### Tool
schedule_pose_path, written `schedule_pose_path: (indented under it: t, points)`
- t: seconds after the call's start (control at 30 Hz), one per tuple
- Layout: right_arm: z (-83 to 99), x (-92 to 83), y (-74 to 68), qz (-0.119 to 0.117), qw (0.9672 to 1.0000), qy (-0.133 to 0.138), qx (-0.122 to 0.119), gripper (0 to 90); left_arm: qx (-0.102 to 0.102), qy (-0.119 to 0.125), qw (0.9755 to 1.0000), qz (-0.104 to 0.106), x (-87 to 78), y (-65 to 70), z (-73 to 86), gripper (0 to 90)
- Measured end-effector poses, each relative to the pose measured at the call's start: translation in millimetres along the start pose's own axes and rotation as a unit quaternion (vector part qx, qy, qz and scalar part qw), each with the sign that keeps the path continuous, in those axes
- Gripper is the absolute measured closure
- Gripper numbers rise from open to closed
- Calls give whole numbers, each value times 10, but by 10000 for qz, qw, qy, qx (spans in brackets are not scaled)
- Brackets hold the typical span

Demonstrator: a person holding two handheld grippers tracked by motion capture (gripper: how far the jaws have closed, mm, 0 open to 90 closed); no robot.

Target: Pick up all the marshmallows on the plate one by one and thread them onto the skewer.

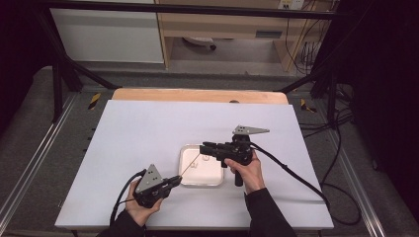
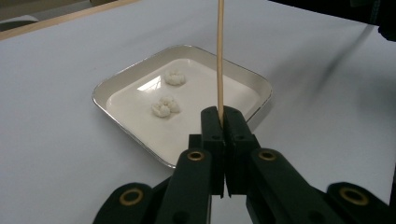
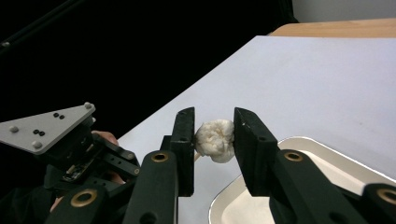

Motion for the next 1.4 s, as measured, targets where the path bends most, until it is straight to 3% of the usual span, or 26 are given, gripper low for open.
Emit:
schedule_pose_path:
  t: [0.37, 0.53, 1.23, 1.3, 1.4]
  points:
    - [95, 80, -26, -84, 9999, -105, -27, 762, 24, -33, 10000, 29, 18, 10, 5, 884]
    - [215, 181, -62, -194, 9991, -358, -98, 764, 31, -39, 10000, 19, 33, 27, -11, 884]
    - [554, 427, -87, -139, 9977, -649, -167, 739, -119, -165, 9998, -1, 154, 73, -7, 883]
    - [554, 426, -86, -121, 9977, -649, -176, 718, -119, -159, 9998, 3, 150, 73, -6, 883]
    - [525, 392, -87, -25, 9978, -608, -247, 614, -108, -142, 9998, -13, 133, 67, -7, 883]
Point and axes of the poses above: each handheld gripper's, and its own axes: x roughly forward along the jaws, z roughly out of its underside, y roughly to its right, the point moved 5 cm from there along x, roughly forward along the jaws, and after that the axes turned 5 degrees about -y, right-handed, at the moved point
